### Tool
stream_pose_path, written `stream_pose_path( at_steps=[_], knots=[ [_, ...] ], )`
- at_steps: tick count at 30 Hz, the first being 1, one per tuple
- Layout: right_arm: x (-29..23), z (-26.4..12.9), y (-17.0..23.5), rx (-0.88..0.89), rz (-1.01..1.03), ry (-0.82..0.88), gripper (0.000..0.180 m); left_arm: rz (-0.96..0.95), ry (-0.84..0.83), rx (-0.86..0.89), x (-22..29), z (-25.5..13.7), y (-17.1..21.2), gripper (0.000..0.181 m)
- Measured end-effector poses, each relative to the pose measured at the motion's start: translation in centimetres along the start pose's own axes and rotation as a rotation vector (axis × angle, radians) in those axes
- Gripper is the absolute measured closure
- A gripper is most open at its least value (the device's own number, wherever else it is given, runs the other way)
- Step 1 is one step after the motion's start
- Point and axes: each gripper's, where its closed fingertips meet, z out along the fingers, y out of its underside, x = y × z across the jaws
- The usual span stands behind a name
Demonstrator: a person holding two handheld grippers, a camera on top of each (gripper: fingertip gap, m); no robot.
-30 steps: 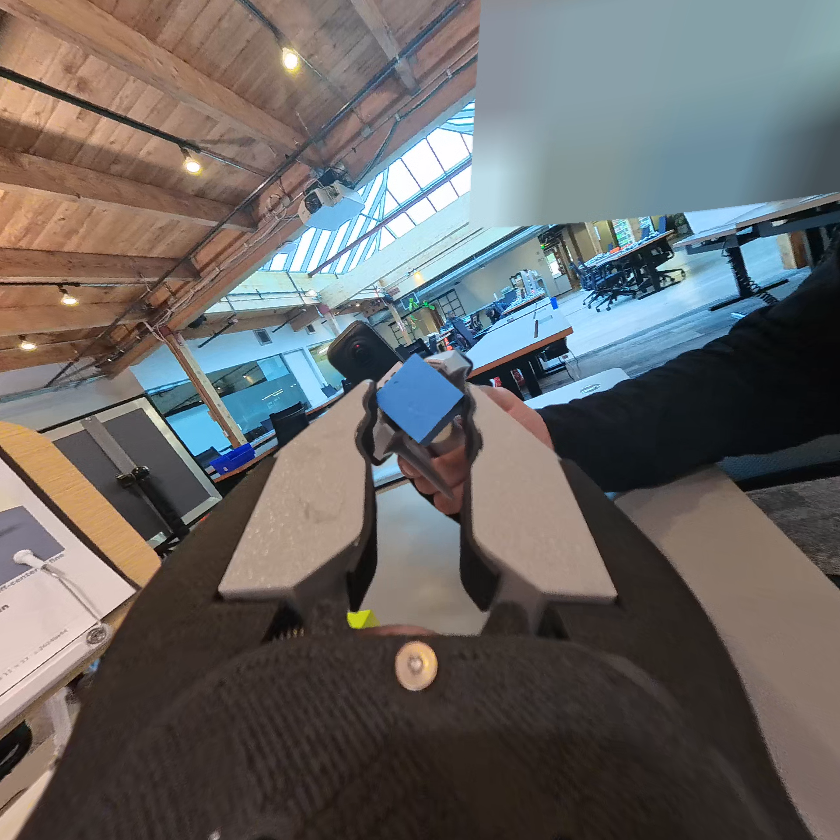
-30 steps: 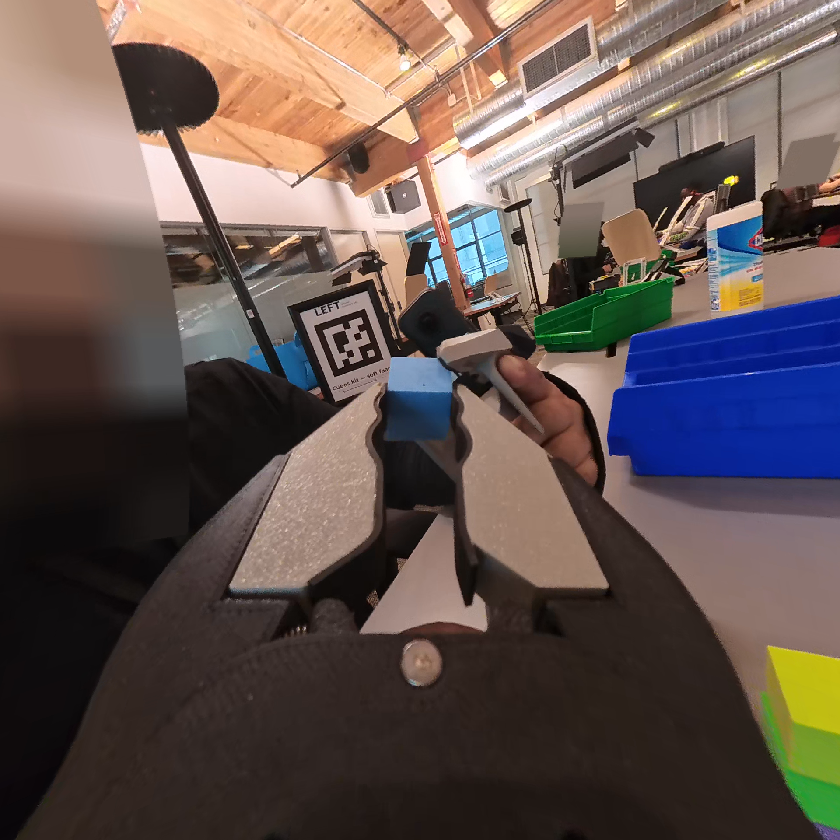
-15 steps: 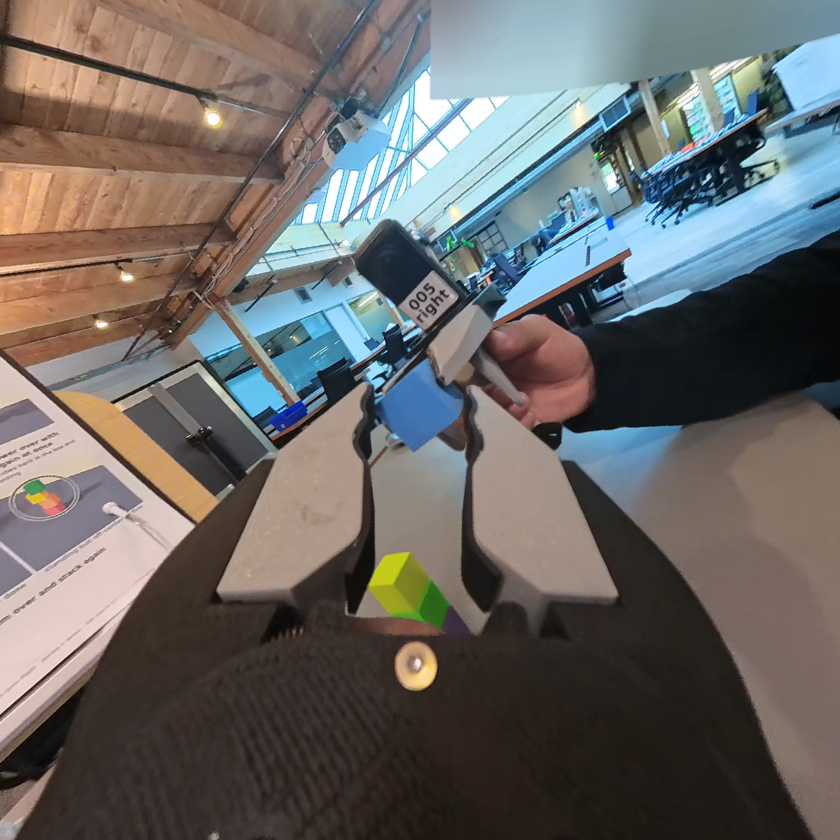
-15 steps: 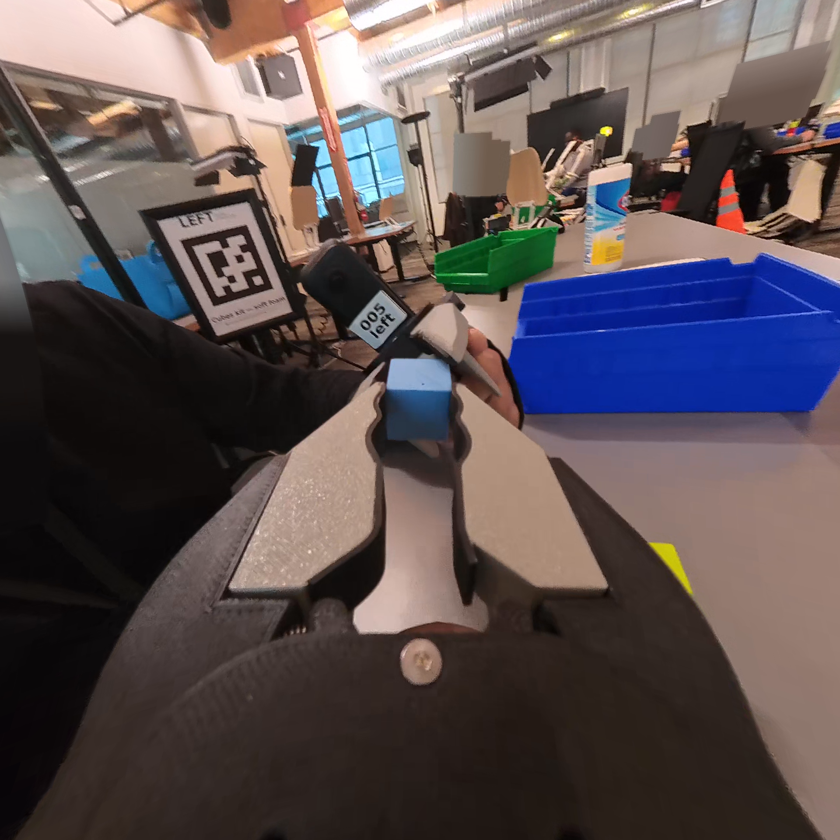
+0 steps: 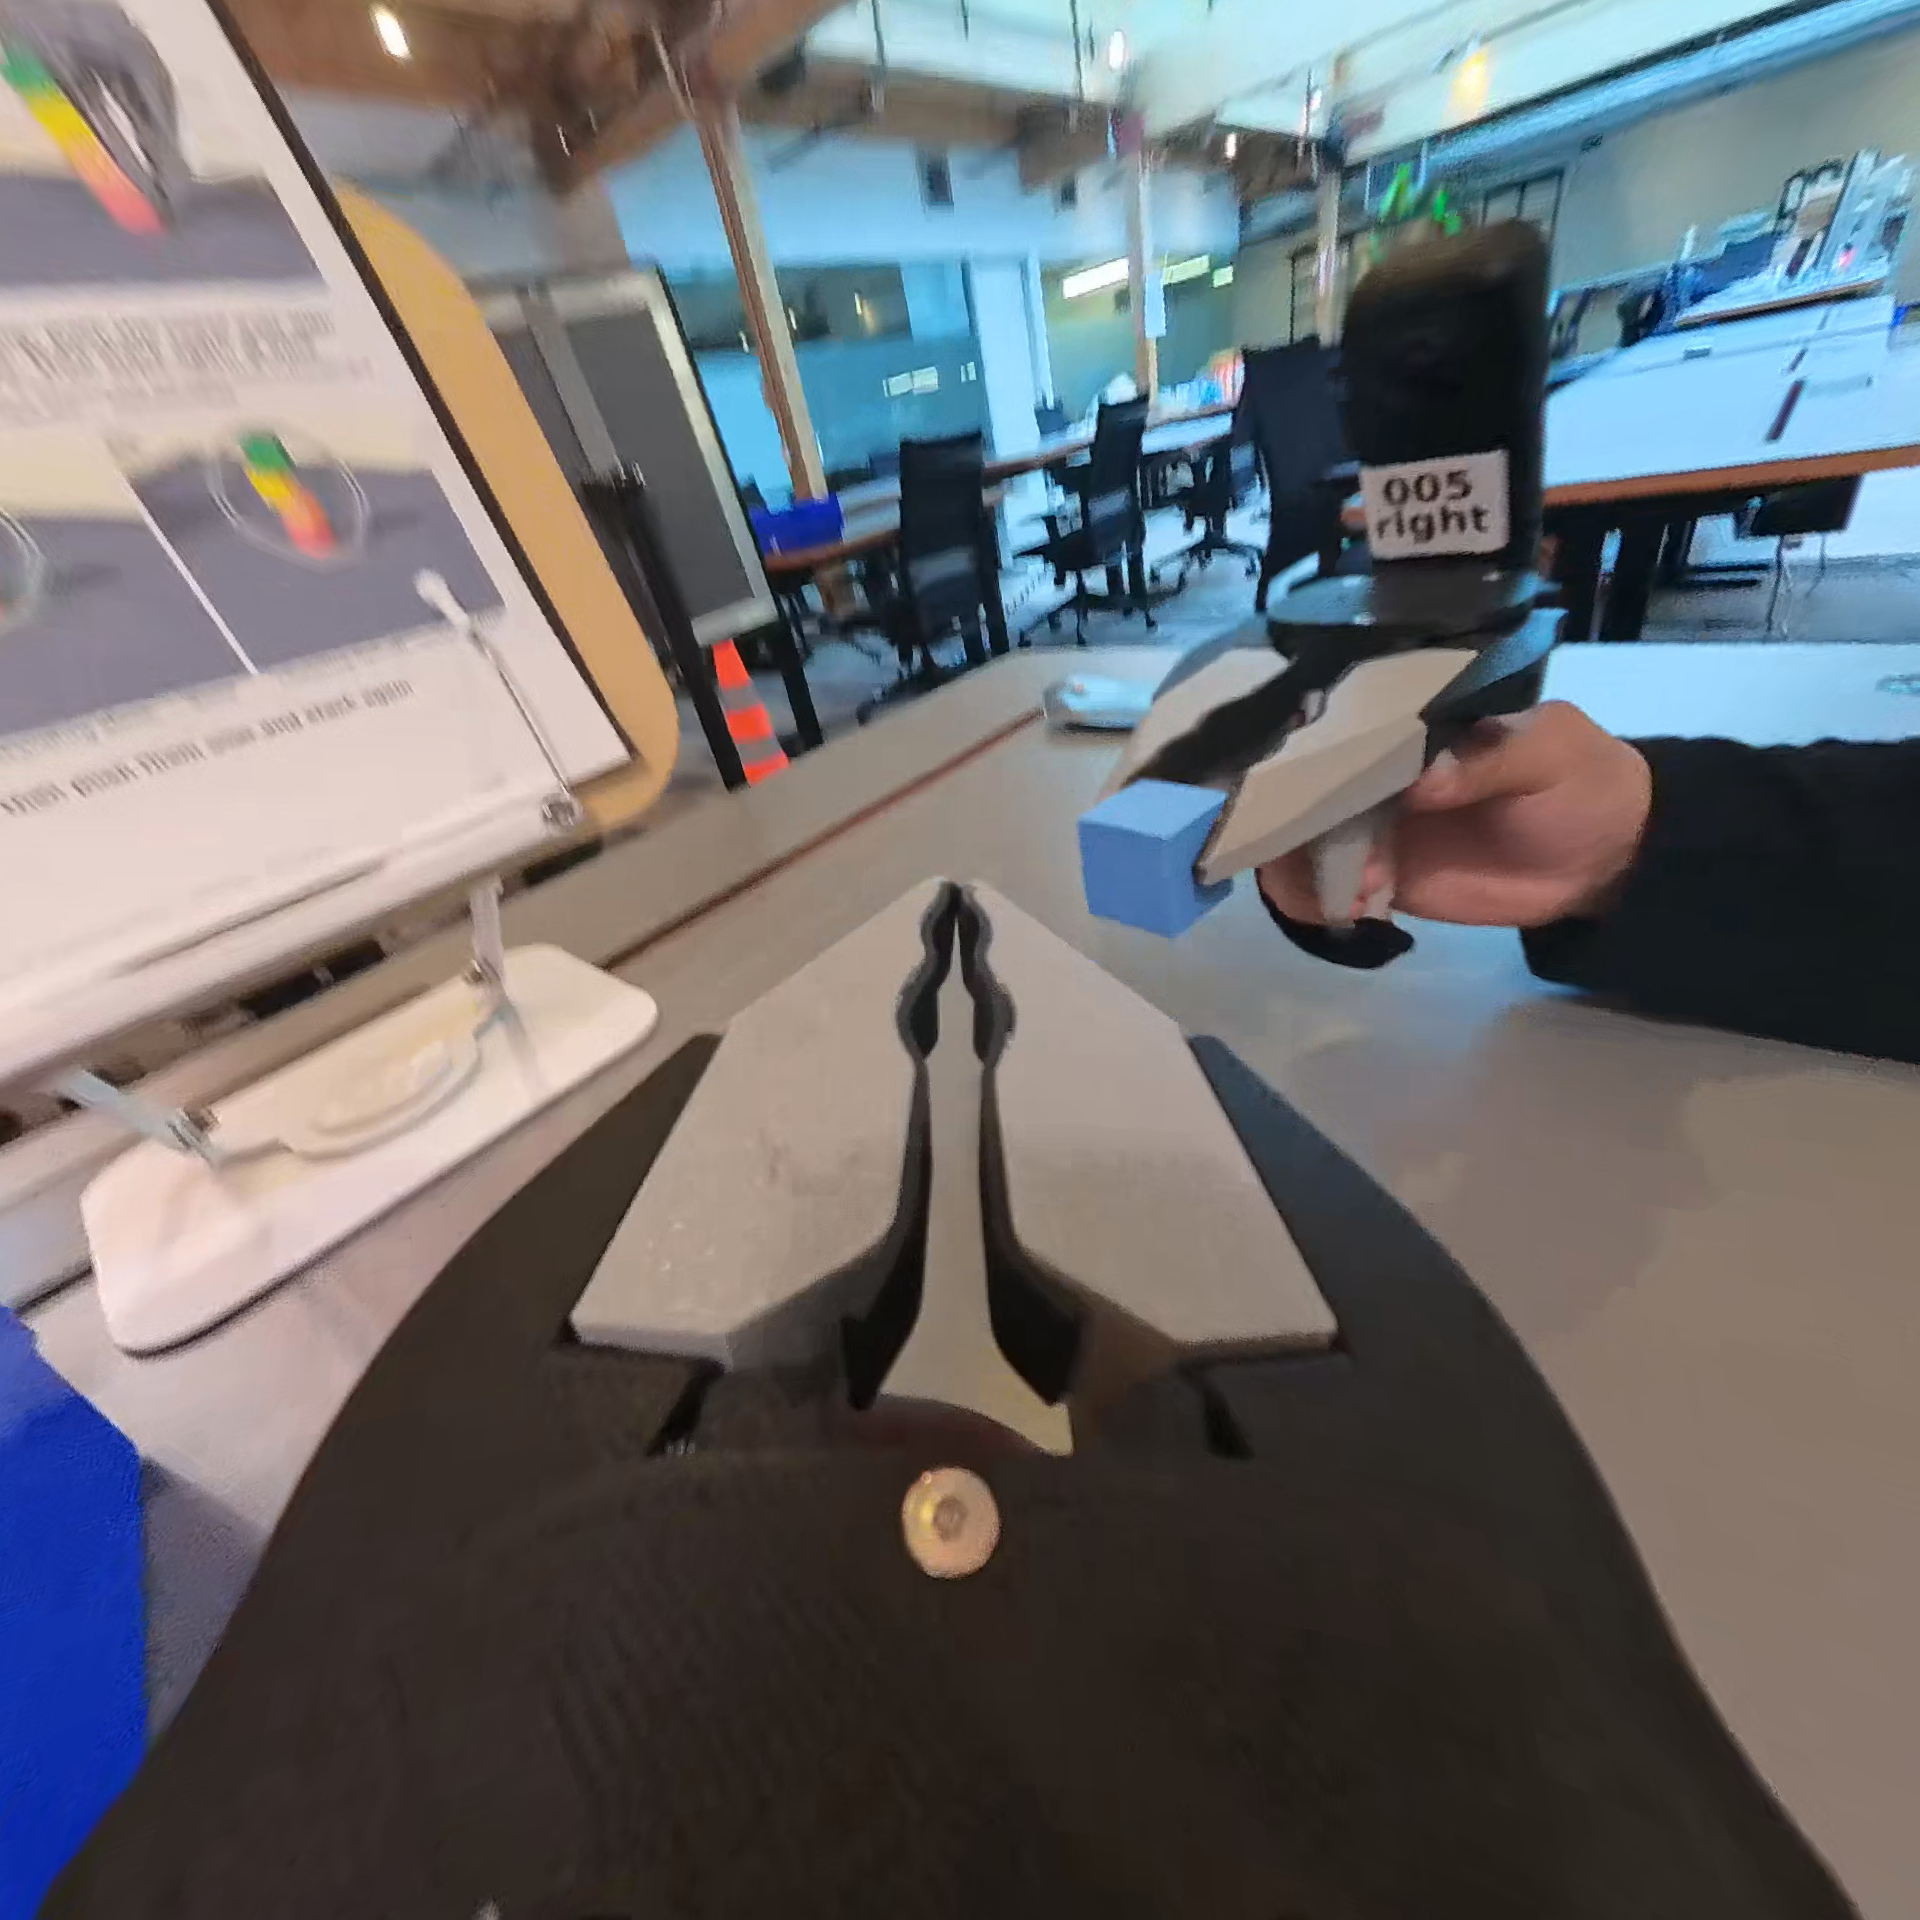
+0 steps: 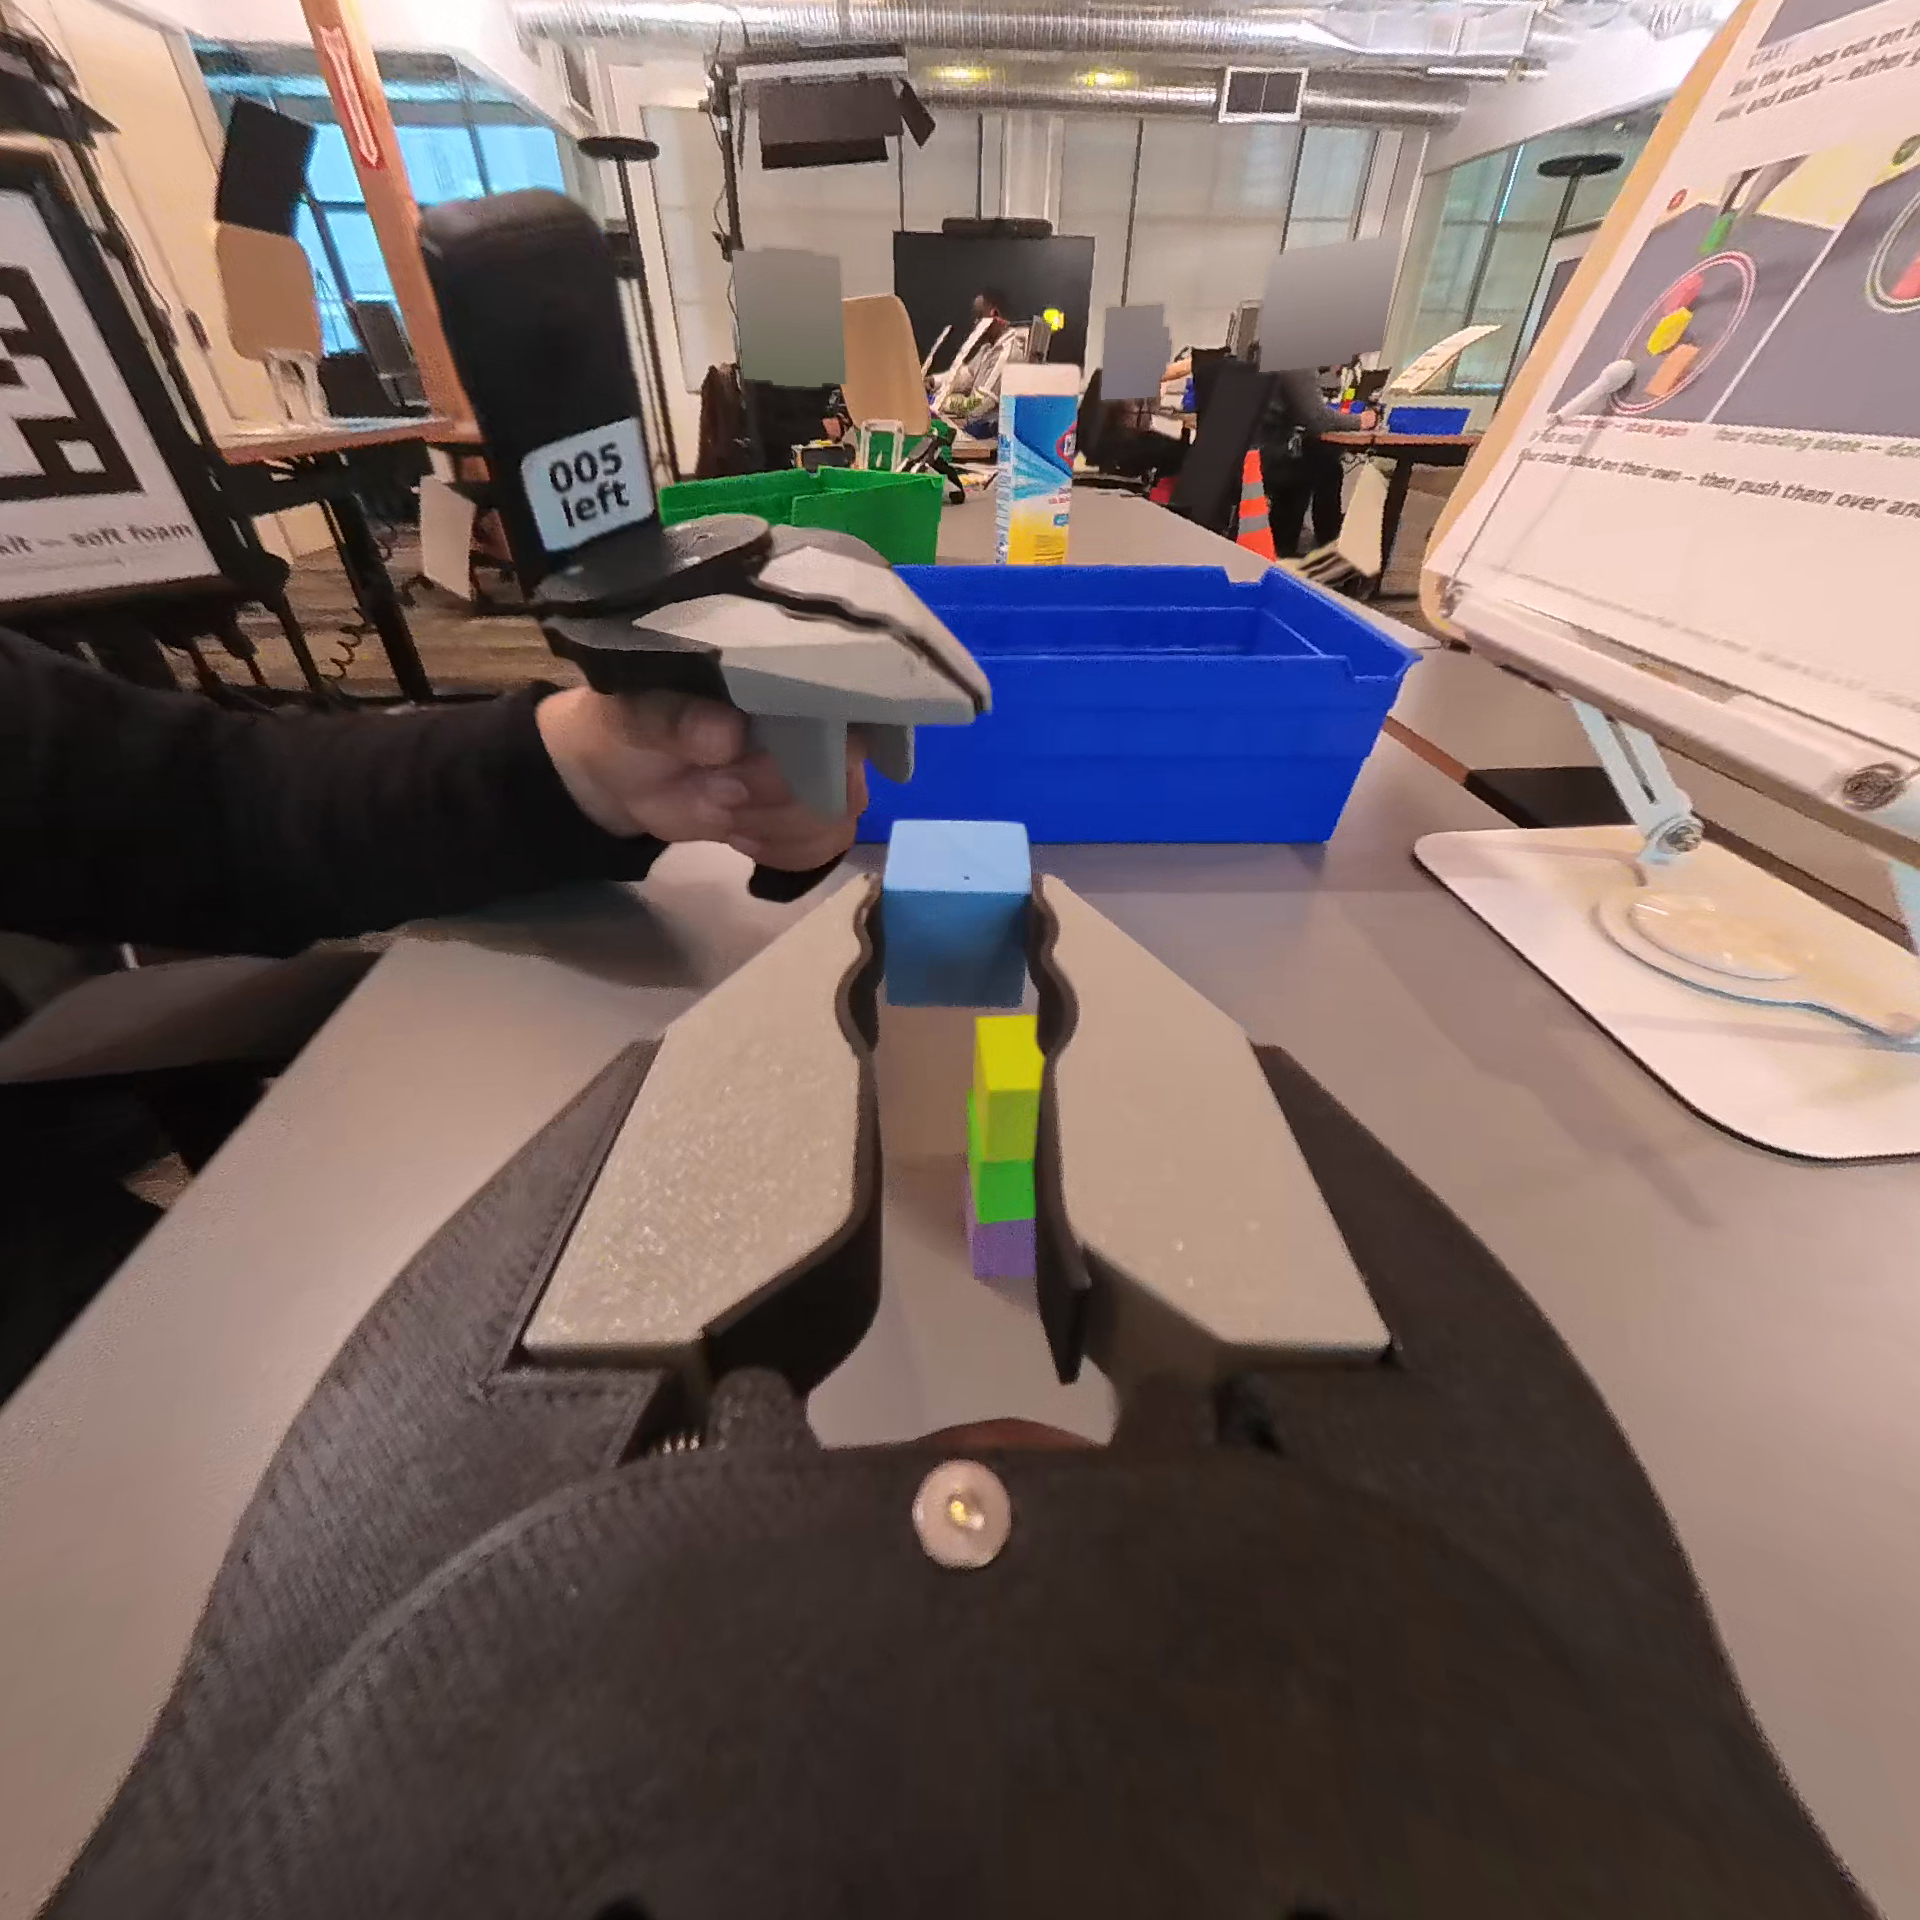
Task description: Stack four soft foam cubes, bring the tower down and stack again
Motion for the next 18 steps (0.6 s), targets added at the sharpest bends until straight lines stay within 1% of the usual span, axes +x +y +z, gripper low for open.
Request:
stream_pose_path(
  at_steps=[4,7,8,10,15,18],
  knots=[
    [0.6,0.4,0.7,0.022,-0.002,-0.021,0.155,-0.094,-0.053,-0.169,-1.3,0.7,3.2,0.181],
    [1.0,0.7,0.8,0.04,0.011,-0.036,0.155,-0.157,-0.055,-0.195,-1.8,0.7,3.9,0.181],
    [1.1,0.8,1.0,0.042,0.024,-0.047,0.155,-0.168,-0.055,-0.198,-1.9,0.7,4.0,0.179],
    [1.3,1.0,1.6,0.025,0.041,-0.056,0.155,-0.168,-0.06,-0.212,-2.1,0.7,4.3,0.169],
    [1.5,1.6,2.3,-0.001,0.037,-0.048,0.155,-0.146,-0.066,-0.25,-1.9,0.8,5.0,0.169],
    [1.7,1.8,2.7,-0.019,0.042,-0.045,0.155,-0.143,-0.075,-0.315,-1.9,0.8,6.2,0.167]
  ],
)
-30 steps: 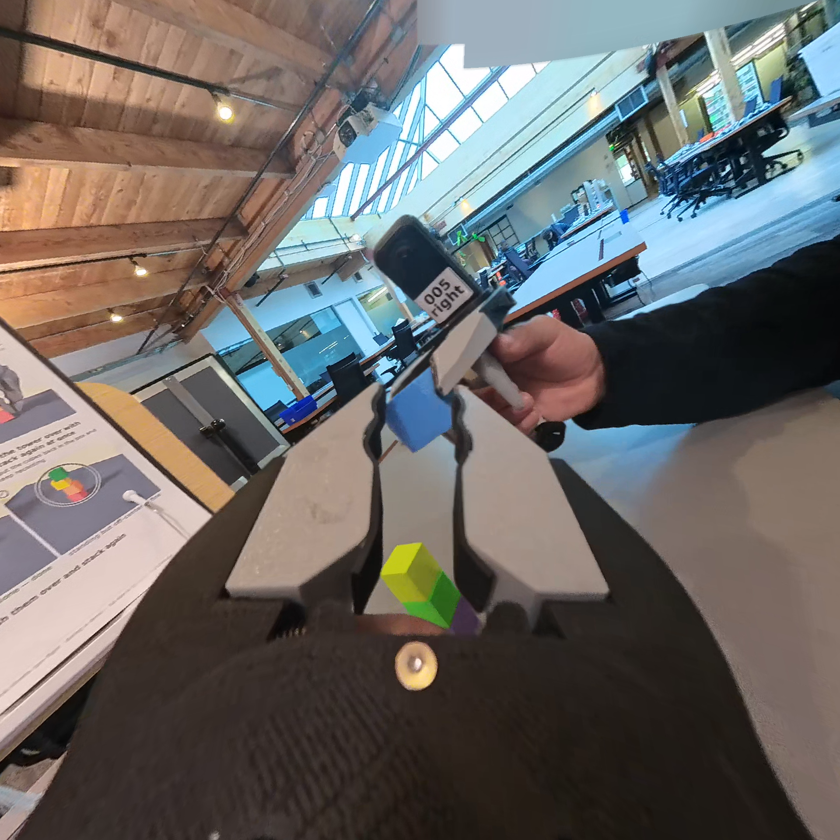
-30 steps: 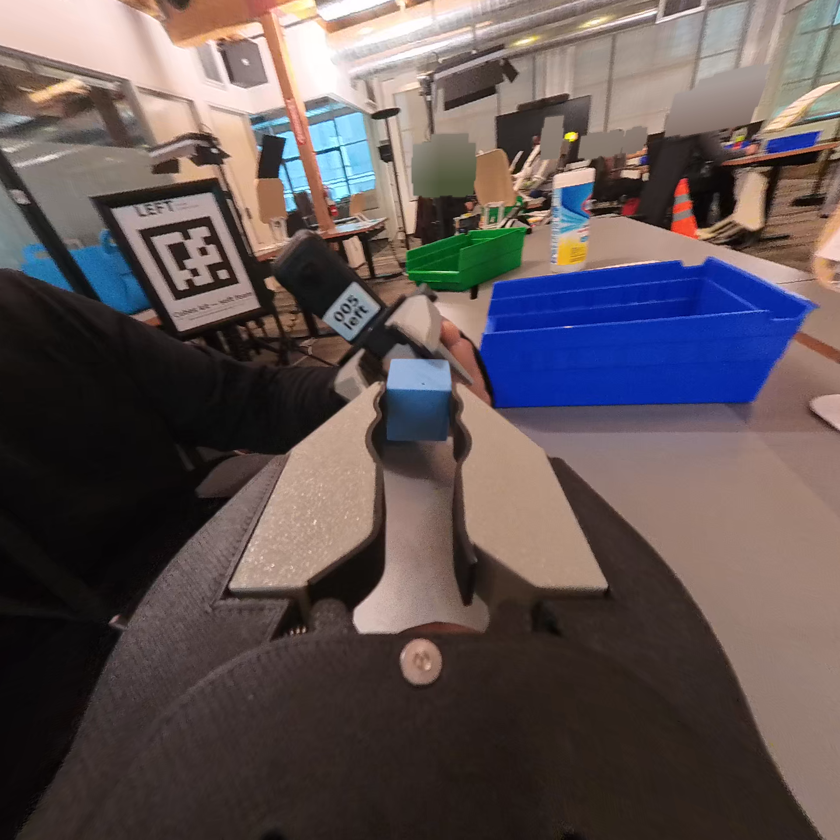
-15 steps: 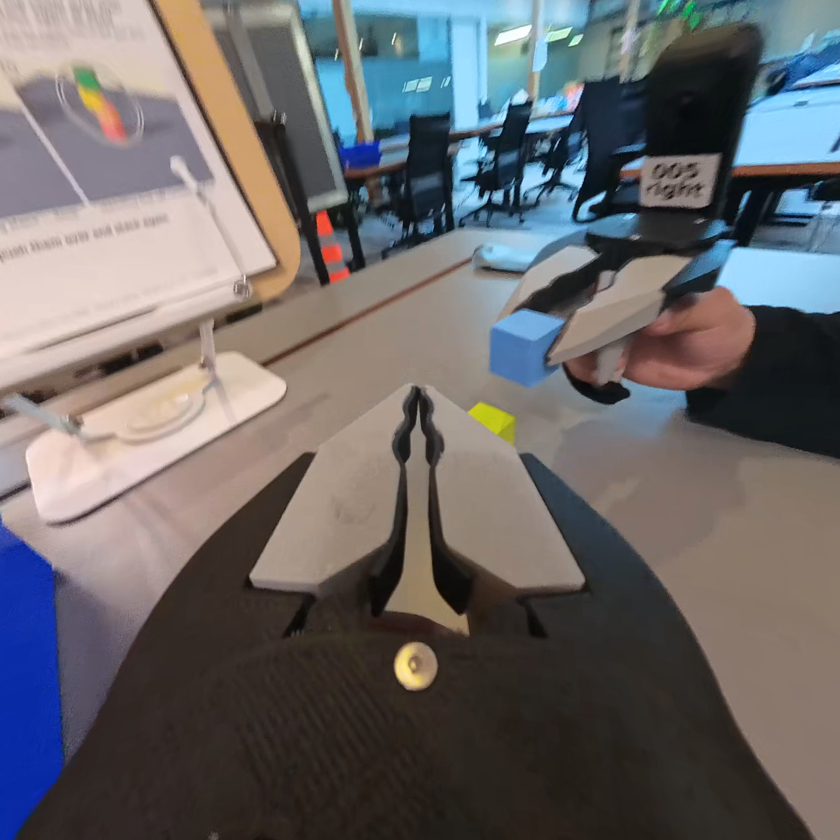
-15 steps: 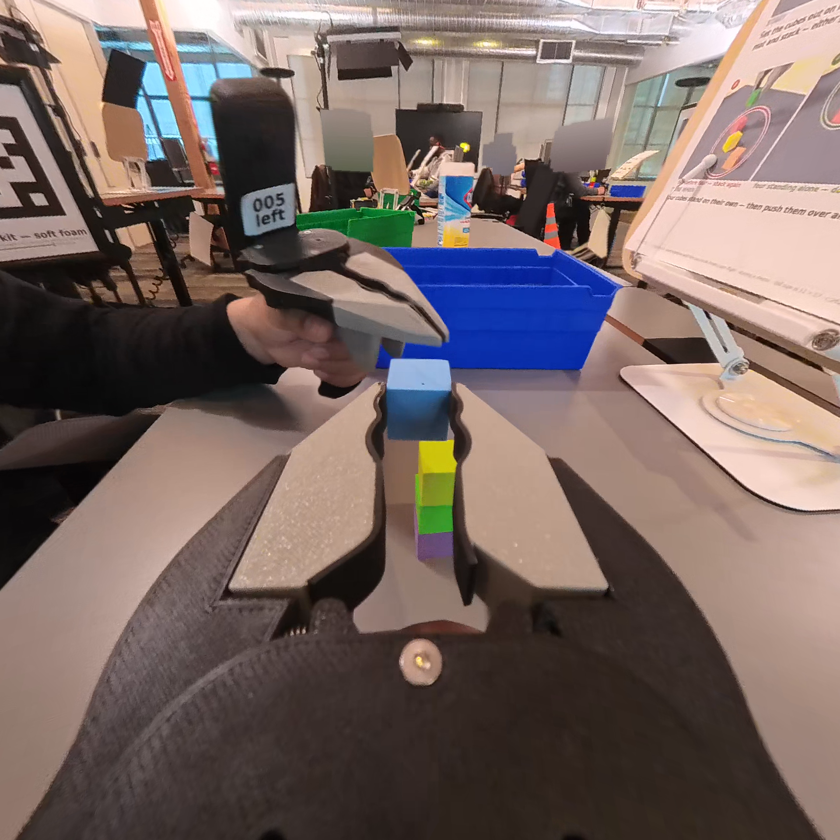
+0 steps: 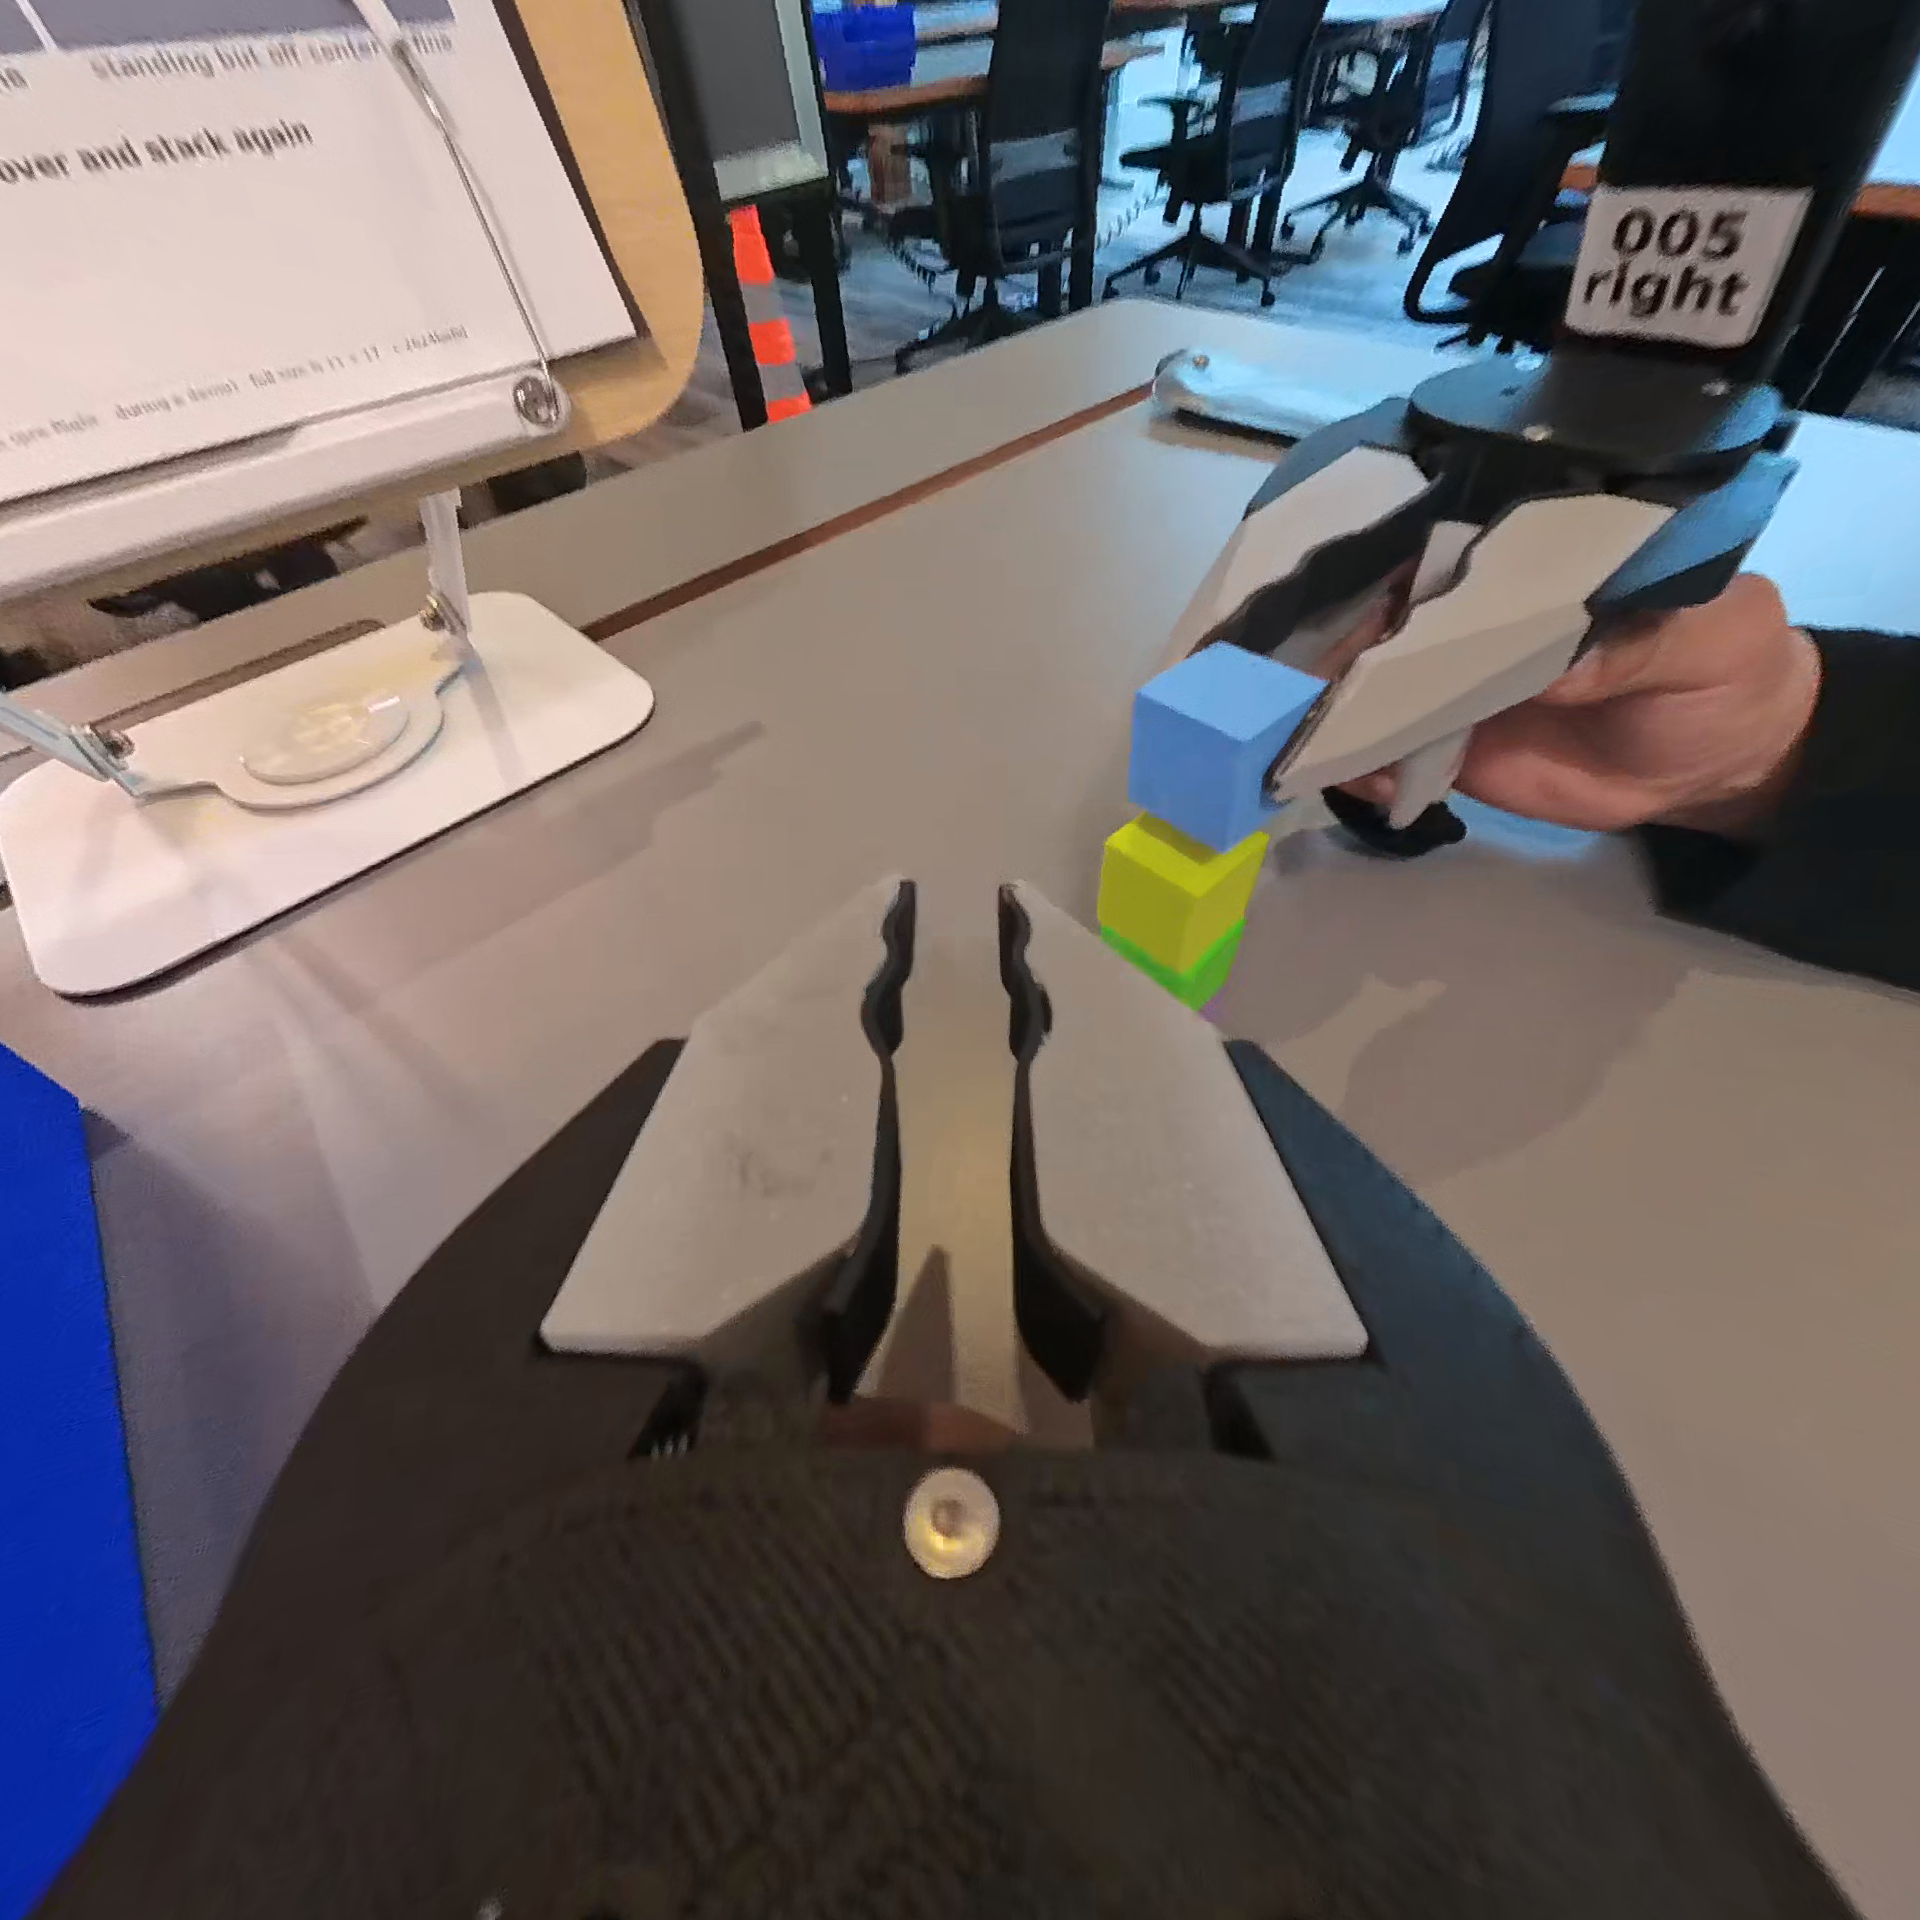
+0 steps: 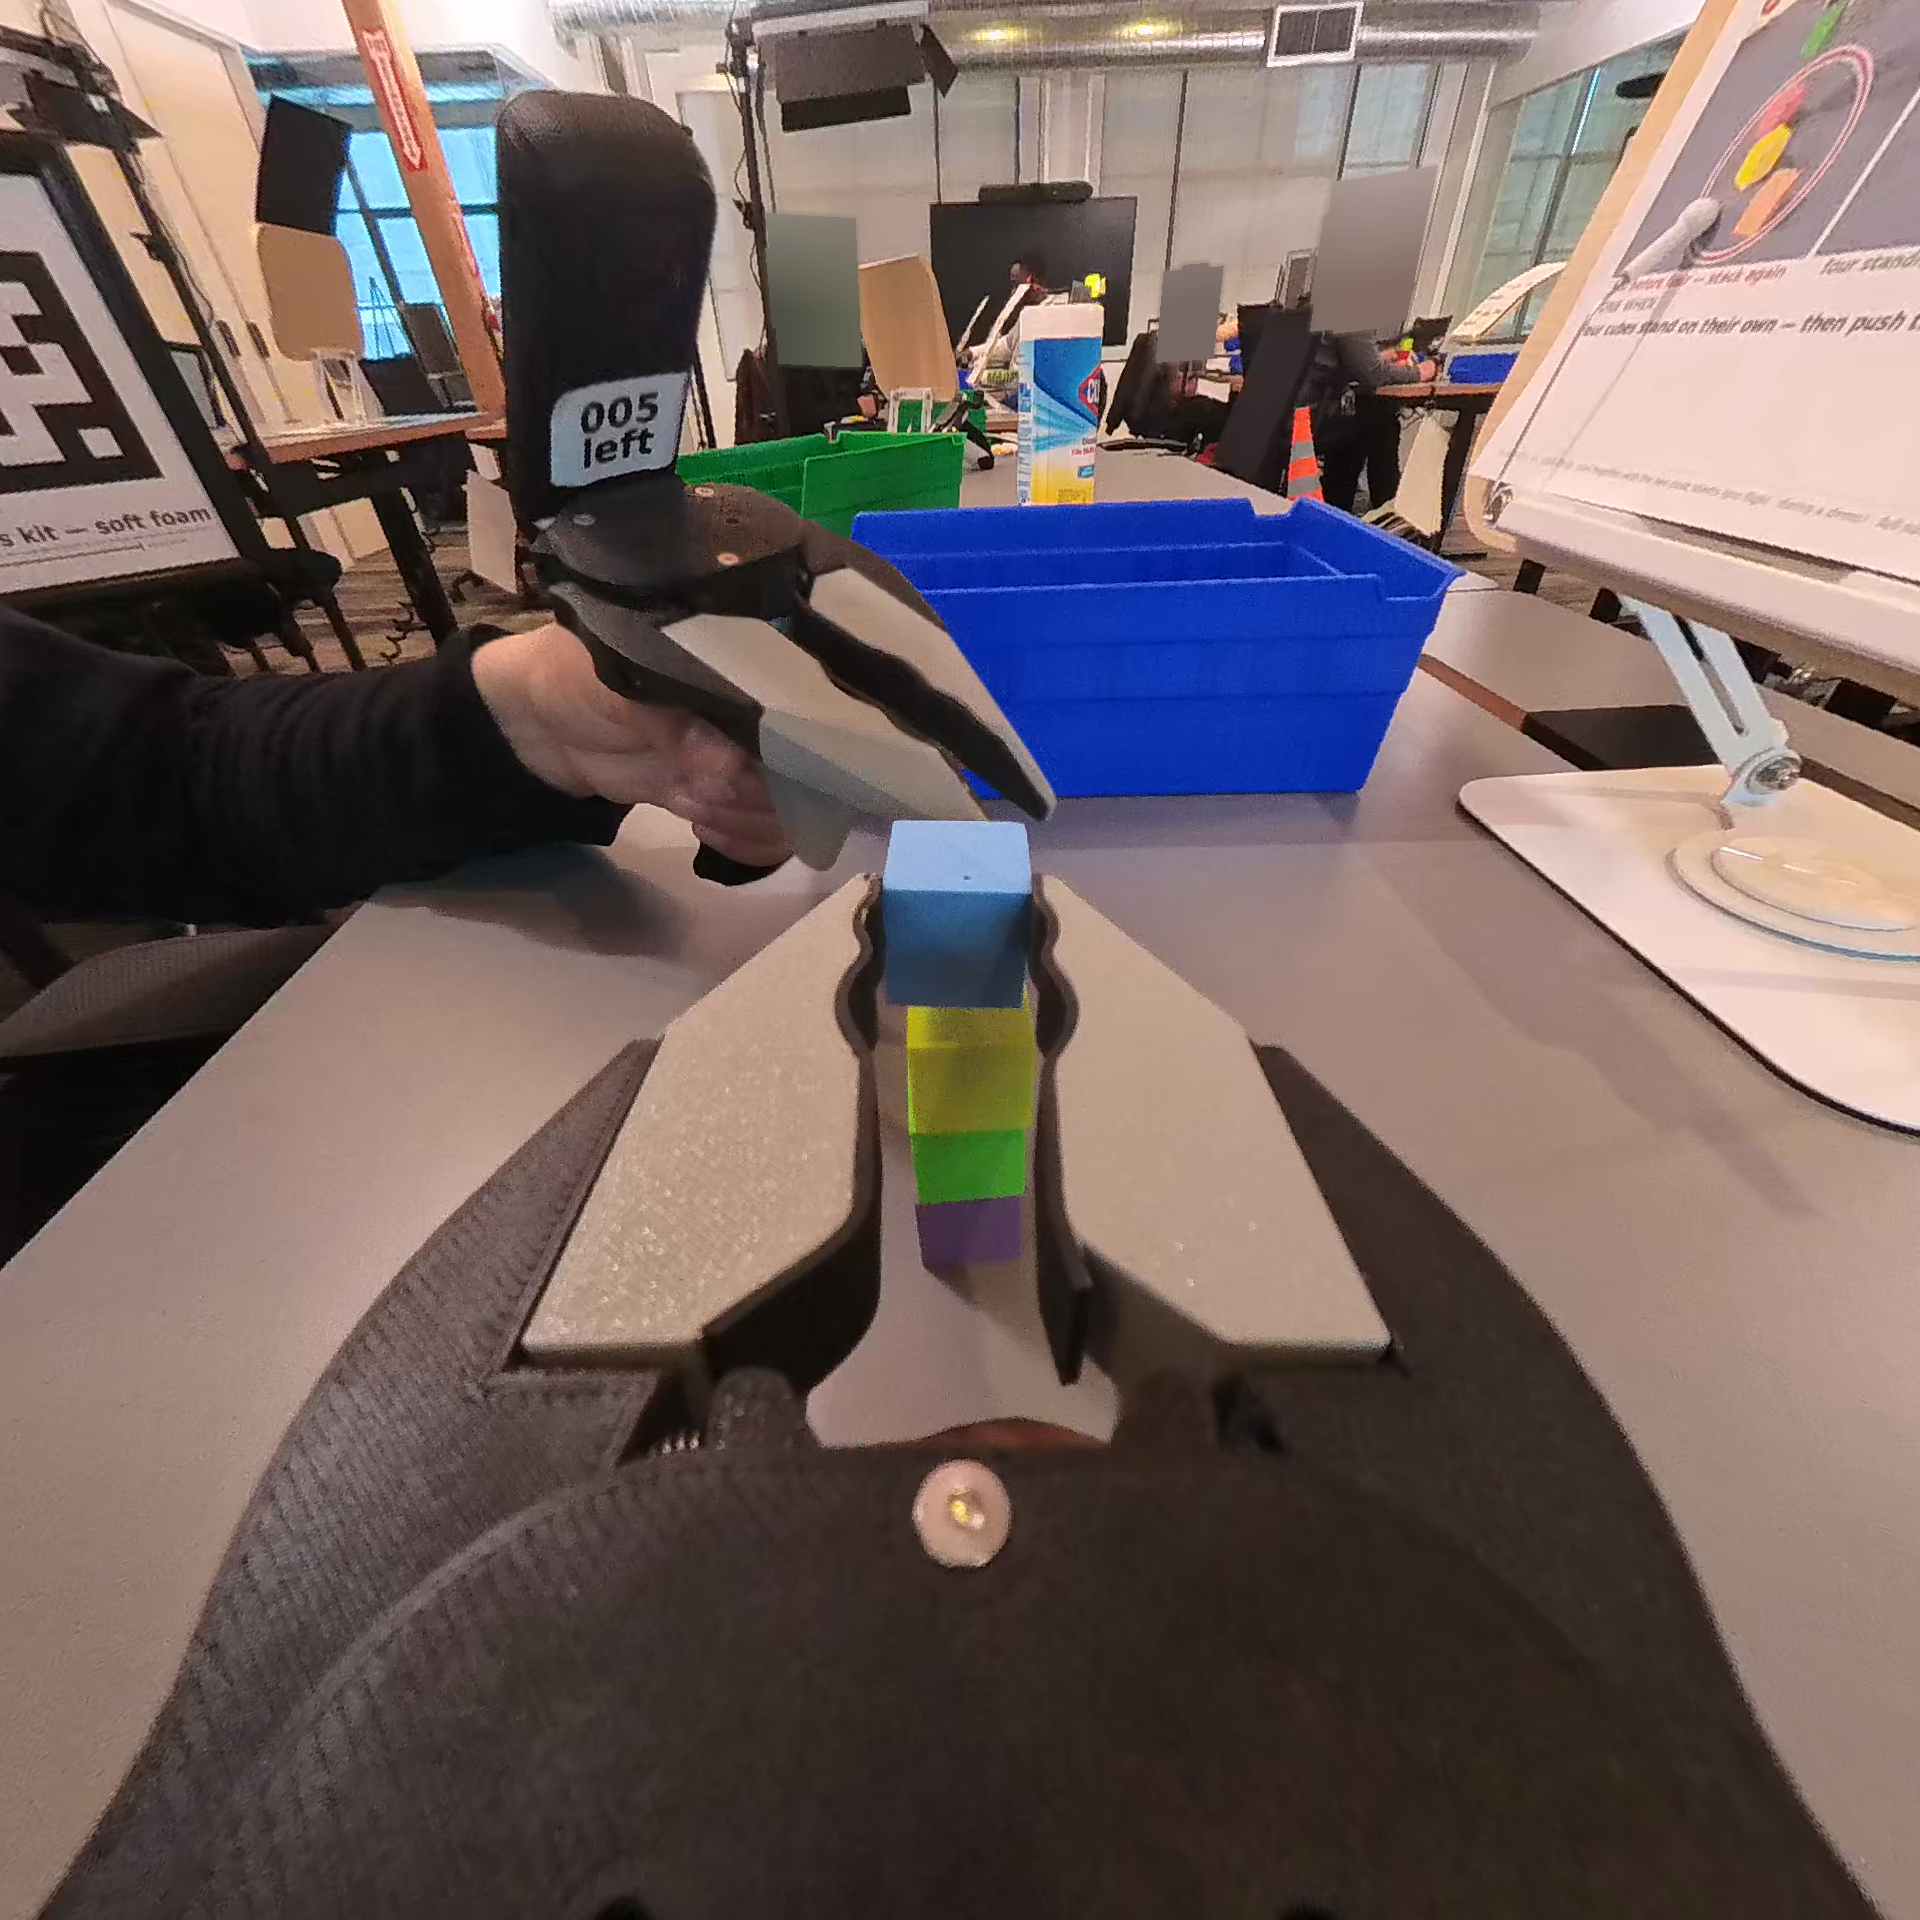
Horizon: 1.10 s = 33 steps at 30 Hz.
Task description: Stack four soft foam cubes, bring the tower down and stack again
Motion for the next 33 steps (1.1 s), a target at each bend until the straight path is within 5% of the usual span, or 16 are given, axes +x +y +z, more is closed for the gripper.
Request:
stream_pose_path(
  at_steps=[33],
  knots=[
    [0.2,0.4,1.0,-0.051,-0.012,-0.057,0.155,0.013,0.026,-0.073,0.7,0.7,1.5,0.161]
  ],
)
